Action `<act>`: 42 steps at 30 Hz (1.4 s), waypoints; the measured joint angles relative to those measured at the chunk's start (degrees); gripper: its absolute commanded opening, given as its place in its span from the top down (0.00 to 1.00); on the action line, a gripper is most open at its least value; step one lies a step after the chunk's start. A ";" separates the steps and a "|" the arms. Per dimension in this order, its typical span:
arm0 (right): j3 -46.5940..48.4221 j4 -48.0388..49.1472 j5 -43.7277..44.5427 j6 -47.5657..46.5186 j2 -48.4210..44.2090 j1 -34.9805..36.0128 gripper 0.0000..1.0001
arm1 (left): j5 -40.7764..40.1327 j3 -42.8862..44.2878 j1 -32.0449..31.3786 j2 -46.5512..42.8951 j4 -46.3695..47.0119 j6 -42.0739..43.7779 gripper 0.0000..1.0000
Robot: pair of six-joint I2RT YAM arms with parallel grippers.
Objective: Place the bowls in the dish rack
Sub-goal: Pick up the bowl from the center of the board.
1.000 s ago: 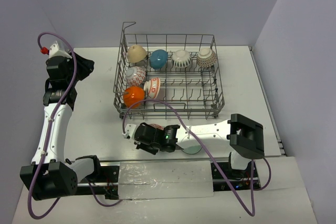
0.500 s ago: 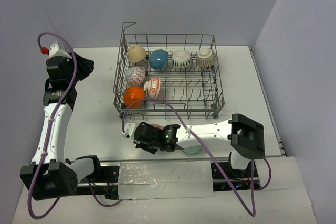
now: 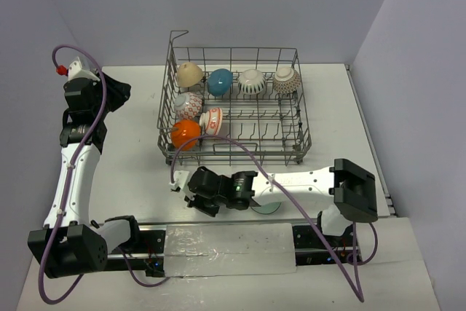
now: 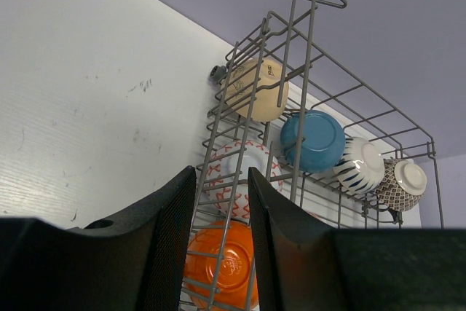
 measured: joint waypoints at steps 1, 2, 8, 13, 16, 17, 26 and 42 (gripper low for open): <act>0.00 -0.26 -0.66 0.11 -0.68 0.00 1.00 | 0.02 -0.04 0.00 0.00 0.04 0.00 0.60; 0.00 -0.44 -1.25 0.28 -1.51 0.00 1.00 | 0.02 -0.11 0.00 0.00 0.07 0.00 0.60; 0.00 -0.85 -2.08 0.50 -6.16 0.00 1.00 | 0.46 -0.15 0.00 0.15 0.07 -0.24 0.60; 0.00 -1.84 -2.49 0.50 -7.52 0.00 1.00 | 0.85 -0.17 0.00 0.15 0.07 -0.26 0.60; 0.00 -2.93 -3.72 0.74 -9.70 0.00 1.00 | 0.85 -0.17 0.00 0.15 0.07 -0.26 0.60; 0.00 -3.21 -4.50 0.92 -10.93 0.00 1.00 | 0.85 -0.20 0.00 0.15 0.07 -0.26 0.60; 4.20 -1.97 -6.14 0.26 -26.45 -0.24 1.00 | 0.87 -0.20 -0.02 0.15 0.09 -0.39 0.60; 2.91 10.14 16.28 -2.19 -38.34 -5.62 1.00 | 0.85 -0.20 -0.68 0.15 0.09 -0.37 0.60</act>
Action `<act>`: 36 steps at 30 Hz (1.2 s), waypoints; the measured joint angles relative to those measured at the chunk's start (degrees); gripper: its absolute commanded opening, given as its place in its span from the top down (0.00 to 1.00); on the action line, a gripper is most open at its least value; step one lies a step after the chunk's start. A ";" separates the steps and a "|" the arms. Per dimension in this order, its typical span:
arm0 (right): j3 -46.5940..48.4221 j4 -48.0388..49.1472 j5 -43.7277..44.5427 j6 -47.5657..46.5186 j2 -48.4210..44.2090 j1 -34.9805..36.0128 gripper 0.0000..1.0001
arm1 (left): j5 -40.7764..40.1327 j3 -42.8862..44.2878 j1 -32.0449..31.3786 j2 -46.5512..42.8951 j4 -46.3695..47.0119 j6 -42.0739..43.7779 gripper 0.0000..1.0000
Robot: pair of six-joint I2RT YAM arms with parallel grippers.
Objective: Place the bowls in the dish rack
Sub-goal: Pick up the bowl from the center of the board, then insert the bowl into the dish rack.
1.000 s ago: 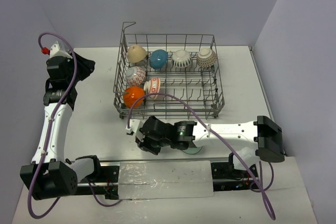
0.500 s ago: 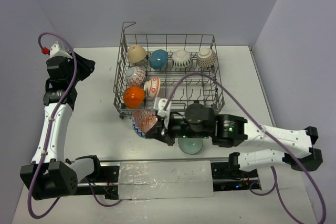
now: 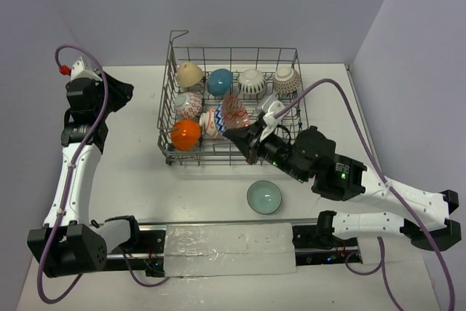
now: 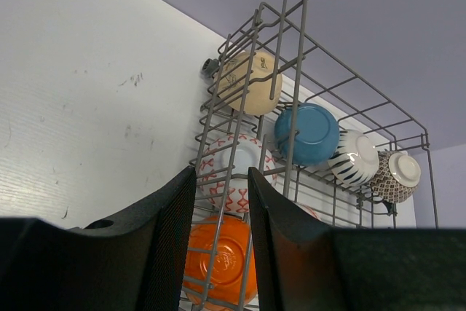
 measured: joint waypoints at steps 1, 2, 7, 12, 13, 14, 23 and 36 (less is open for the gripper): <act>0.00 0.20 0.61 -0.11 0.20 -1.57 1.00 | -0.02 -0.02 -0.11 0.00 0.00 -0.02 0.60; 0.00 0.31 0.66 -0.11 0.46 -3.39 1.00 | -0.02 -0.02 -0.31 0.00 0.02 0.00 0.60; 0.04 0.42 0.55 0.61 3.06 -13.73 1.00 | -0.04 -0.02 -1.14 0.00 0.00 0.00 0.60; -0.07 0.68 -3.87 2.69 6.40 -21.27 1.00 | -0.04 -0.02 -1.22 0.00 0.02 0.00 0.60; -0.35 1.14 -5.40 3.23 6.97 -22.86 1.00 | -0.04 -0.02 -1.22 0.00 0.00 0.00 0.60; -0.85 1.77 -6.93 4.02 7.37 -24.30 1.00 | -0.04 -0.02 -1.22 0.00 0.00 0.00 0.60; -7.91 8.72 -25.90 15.37 10.80 -38.42 1.00 | -0.04 -0.02 -1.33 0.07 0.00 0.00 0.60; -14.40 24.79 -41.59 28.59 16.52 -44.92 1.00 | -0.04 -0.02 -1.73 0.07 0.00 0.00 0.60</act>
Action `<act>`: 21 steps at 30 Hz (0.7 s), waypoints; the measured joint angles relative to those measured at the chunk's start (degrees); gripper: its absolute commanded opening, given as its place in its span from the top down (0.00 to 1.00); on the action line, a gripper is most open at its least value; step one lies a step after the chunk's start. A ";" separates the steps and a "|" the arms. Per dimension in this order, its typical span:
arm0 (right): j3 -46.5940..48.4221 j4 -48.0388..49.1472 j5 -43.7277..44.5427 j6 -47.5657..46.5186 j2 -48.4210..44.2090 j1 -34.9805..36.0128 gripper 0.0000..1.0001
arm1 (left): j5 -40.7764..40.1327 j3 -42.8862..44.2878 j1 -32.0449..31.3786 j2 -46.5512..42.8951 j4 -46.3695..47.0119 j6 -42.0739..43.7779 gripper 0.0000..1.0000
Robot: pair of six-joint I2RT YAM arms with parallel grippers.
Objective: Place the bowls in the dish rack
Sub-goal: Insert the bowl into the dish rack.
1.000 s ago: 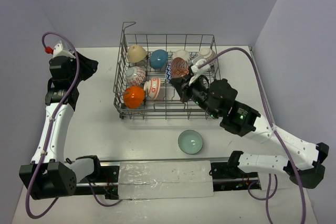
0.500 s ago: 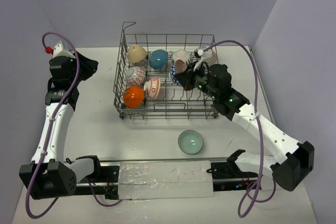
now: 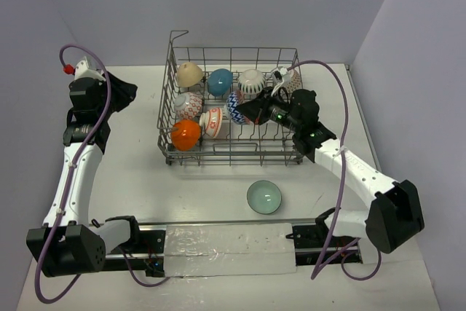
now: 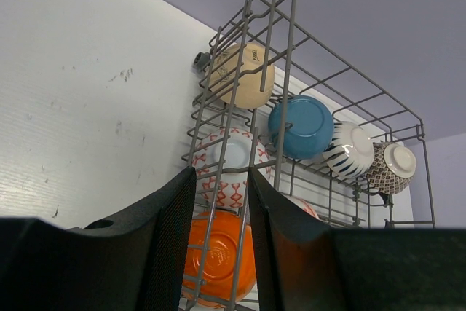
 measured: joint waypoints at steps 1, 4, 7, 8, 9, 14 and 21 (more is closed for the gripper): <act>-0.50 1.70 -0.61 1.07 0.52 -0.37 1.00 | 0.02 0.00 -0.02 0.00 0.00 0.00 0.60; -1.57 5.75 -2.73 3.65 2.19 -1.57 1.00 | 0.02 0.00 -0.17 0.07 0.00 0.00 0.60; -1.79 9.35 -3.93 5.70 4.26 -2.23 1.00 | 0.02 0.00 -0.26 0.17 0.00 0.00 0.60; -2.03 10.91 -4.15 6.32 4.96 -2.32 1.00 | 0.04 0.00 -0.26 0.26 0.02 0.00 0.60; -2.34 12.17 -4.35 6.91 5.49 -2.38 1.00 | 0.04 0.00 -0.26 0.37 0.02 0.00 0.60; -3.87 16.13 -4.74 8.79 7.06 -2.45 1.00 | 0.07 0.00 -0.28 1.11 0.00 0.00 0.60; -4.98 18.84 -3.80 9.40 8.37 -2.47 1.00 | 0.13 0.00 -0.31 1.27 0.00 -0.02 0.60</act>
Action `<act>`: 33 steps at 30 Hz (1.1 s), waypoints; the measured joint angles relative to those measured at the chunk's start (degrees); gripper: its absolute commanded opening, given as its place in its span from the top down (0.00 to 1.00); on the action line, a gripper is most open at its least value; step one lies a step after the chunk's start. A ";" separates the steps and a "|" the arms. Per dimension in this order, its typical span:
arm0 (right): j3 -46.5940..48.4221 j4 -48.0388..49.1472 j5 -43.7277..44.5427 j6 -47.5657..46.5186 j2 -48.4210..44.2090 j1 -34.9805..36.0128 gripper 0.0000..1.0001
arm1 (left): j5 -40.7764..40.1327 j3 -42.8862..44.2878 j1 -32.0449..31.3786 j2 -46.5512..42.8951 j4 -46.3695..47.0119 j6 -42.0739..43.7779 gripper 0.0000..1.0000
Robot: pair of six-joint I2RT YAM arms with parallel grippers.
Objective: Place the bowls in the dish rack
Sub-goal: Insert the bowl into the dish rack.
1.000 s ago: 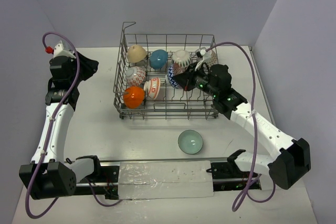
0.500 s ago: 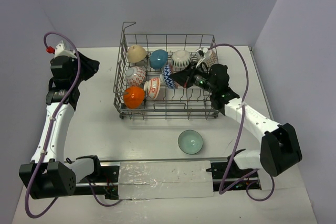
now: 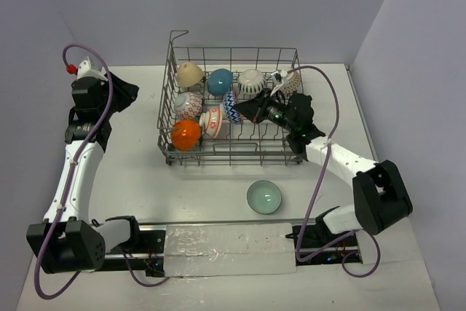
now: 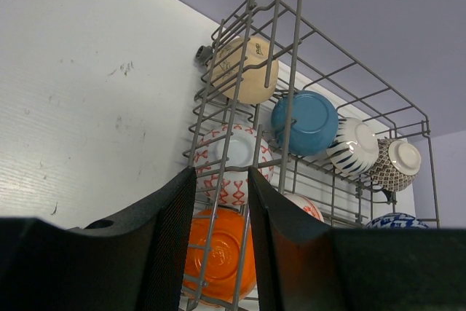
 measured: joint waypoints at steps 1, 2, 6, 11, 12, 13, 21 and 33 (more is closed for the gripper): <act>-0.37 0.63 0.28 0.13 0.26 0.00 1.00 | 0.00 0.00 0.00 0.02 0.00 0.00 0.60; -0.59 0.94 0.57 0.26 0.46 0.00 1.00 | 0.02 0.00 0.00 0.02 0.00 0.00 0.60; -1.88 2.78 1.53 0.76 1.36 -0.02 1.00 | 0.02 0.00 0.00 0.02 0.00 0.00 0.60; -3.30 5.25 2.14 1.86 2.93 -0.02 1.00 | 0.02 0.00 0.00 0.02 0.00 0.00 0.60; -3.45 6.05 2.21 2.16 3.41 -0.02 1.00 | 0.02 0.00 -0.02 0.02 0.00 0.00 0.60; -3.50 6.69 2.29 2.36 3.89 -0.02 1.00 | 0.02 0.00 -0.04 0.02 0.00 0.00 0.60; -4.50 11.39 3.41 4.83 6.47 -0.02 1.00 | 0.11 0.00 -0.09 0.00 0.00 -0.02 0.60; -6.88 16.37 5.73 6.45 6.69 -0.02 1.00 | 0.46 0.00 -0.09 0.00 0.00 -0.04 0.61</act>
